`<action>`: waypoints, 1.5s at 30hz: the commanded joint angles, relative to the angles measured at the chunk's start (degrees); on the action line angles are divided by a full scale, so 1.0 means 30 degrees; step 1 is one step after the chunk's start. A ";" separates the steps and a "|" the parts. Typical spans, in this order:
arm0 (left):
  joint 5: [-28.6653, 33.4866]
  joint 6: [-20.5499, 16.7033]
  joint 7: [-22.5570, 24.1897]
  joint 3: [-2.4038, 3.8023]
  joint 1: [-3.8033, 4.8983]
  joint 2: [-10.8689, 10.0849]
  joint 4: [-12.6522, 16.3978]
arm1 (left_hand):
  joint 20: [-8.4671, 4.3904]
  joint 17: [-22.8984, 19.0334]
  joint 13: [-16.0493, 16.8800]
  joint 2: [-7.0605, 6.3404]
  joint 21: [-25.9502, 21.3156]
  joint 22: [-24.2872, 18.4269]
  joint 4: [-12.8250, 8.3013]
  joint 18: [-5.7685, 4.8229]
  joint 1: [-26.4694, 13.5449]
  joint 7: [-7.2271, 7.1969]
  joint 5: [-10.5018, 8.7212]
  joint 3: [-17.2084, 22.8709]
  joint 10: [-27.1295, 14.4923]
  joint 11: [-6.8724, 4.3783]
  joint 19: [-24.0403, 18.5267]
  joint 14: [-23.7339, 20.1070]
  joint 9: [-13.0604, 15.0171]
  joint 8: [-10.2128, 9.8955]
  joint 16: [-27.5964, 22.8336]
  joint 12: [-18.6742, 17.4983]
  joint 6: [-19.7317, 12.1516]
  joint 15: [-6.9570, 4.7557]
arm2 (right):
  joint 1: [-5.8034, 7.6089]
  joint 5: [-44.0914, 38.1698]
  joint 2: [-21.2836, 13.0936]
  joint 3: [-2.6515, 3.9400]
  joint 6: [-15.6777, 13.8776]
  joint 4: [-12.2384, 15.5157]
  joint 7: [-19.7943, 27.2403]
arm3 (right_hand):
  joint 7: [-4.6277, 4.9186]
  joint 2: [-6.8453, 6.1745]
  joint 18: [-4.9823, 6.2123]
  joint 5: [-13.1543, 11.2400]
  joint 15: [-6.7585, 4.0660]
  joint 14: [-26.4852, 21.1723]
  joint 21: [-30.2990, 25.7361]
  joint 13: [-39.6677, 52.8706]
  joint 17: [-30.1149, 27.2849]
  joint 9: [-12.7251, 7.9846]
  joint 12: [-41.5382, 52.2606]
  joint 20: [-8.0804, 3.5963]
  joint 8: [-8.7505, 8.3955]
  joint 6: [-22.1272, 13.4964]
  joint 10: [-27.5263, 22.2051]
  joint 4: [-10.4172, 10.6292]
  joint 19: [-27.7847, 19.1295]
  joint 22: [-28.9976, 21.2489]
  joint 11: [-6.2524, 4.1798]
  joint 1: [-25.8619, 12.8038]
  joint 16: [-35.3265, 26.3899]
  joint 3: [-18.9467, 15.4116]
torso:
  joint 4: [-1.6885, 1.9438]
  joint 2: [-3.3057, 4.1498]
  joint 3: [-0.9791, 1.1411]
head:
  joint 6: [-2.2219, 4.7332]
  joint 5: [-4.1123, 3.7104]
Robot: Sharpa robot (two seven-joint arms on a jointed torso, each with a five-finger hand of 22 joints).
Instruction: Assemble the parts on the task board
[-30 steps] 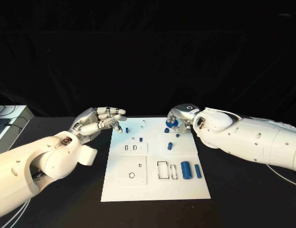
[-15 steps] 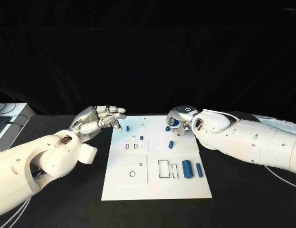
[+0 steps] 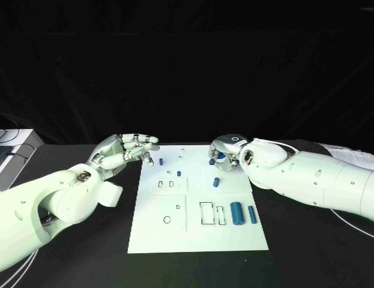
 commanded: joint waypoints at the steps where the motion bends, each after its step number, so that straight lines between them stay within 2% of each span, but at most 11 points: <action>1: -0.0162 0.0016 -0.0013 0.0029 0.0012 0.0022 0.0030 | -0.0037 0.0027 -0.0005 0.0036 0.0090 0.0031 -0.0009 0.0047 -0.0108 0.0056 0.0070 0.0145 -0.0156 -0.0009 -0.0169 -0.0154 0.0034 -0.0122 0.0132 -0.0059 -0.0020 -0.0036 | -0.0008 -0.0144 0.0057 0.0000 0.0049 -0.0060 -0.0173 | 0.0124 -0.0075 -0.0087 -0.0077 0.0150 0.0594 0.0016 0.0000 -0.0021 0.0019 -0.0090 0.0066 -0.0094 -0.0005 -0.0146 0.0128 -0.0025 -0.0016 0.0028 -0.0047 0.0101 -0.0026 | 0.0071 0.0049 -0.0017 | -0.0006 -0.0027; 5: -0.0206 0.0039 -0.0081 0.0036 0.0013 0.0018 0.0020 | -0.0035 0.0027 -0.0002 0.0047 0.0104 0.0040 -0.0015 0.0047 -0.0101 0.0054 0.0070 0.0156 -0.0152 -0.0011 -0.0179 -0.0159 0.0037 -0.0119 0.0139 -0.0056 -0.0012 -0.0036 | -0.0009 -0.0127 0.0106 0.0000 -0.0020 -0.0105 -0.0226 | 0.0132 -0.0055 -0.0085 -0.0079 0.0157 0.0590 0.0015 0.0002 -0.0009 0.0024 -0.0085 0.0072 -0.0103 -0.0013 -0.0160 0.0149 -0.0034 -0.0018 0.0035 -0.0057 0.0117 -0.0035 | 0.0082 0.0095 -0.0030 | 0.0004 0.0021; 13: -0.0272 0.0048 -0.0163 0.0044 0.0013 0.0044 -0.0012 | -0.0033 0.0027 0.0001 0.0065 0.0129 0.0056 -0.0027 0.0050 -0.0084 0.0053 0.0070 0.0179 -0.0147 -0.0013 -0.0193 -0.0165 0.0042 -0.0116 0.0151 -0.0051 -0.0003 -0.0038 | -0.0010 -0.0114 0.0218 0.0002 0.0007 -0.0191 -0.0285 | 0.0120 0.0014 -0.0090 -0.0081 0.0168 0.0577 0.0041 0.0010 -0.0010 0.0039 -0.0067 0.0088 -0.0119 -0.0023 -0.0177 0.0223 -0.0030 0.0027 0.0038 -0.0098 0.0141 -0.0055 | 0.0022 0.0143 -0.0012 | 0.0002 0.0034; 30: -0.0331 0.0000 -0.0216 0.0050 0.0011 0.0097 -0.0081 | -0.0030 0.0020 0.0011 0.0151 0.0220 0.0111 -0.0059 0.0062 -0.0037 0.0054 0.0070 0.0266 -0.0131 -0.0017 -0.0233 -0.0171 0.0056 -0.0107 0.0192 -0.0035 0.0025 -0.0047 | -0.0006 -0.0163 0.0329 0.0002 0.0348 -0.0470 -0.0280 | 0.0097 0.0416 -0.0089 0.0255 0.0156 0.0516 0.0123 0.0076 -0.0008 0.0231 0.0035 0.0110 -0.0027 0.0253 0.0137 0.0484 -0.0069 0.0179 -0.0006 -0.0084 0.0296 0.0072 | 0.0049 0.0227 -0.0017 | 0.0008 0.0025; 45: -0.0339 0.0034 -0.0236 0.0057 0.0011 0.0128 -0.0082 | -0.0031 0.0009 0.0022 0.0240 0.0331 0.0176 -0.0102 0.0073 0.0014 0.0050 0.0069 0.0367 -0.0106 -0.0027 -0.0270 -0.0160 0.0074 -0.0097 0.0241 -0.0017 0.0061 -0.0060 | -0.0005 0.0067 0.0556 0.0002 0.0548 -0.0631 -0.0136 | 0.0089 0.0373 -0.0086 0.0198 0.0151 0.0499 0.0121 0.0073 -0.0061 0.0260 0.0021 0.0108 -0.0018 0.0281 0.0166 0.0508 -0.0085 0.0182 -0.0011 -0.0114 0.0287 0.0045 | 0.0050 0.0312 -0.0024 | -0.0088 0.0058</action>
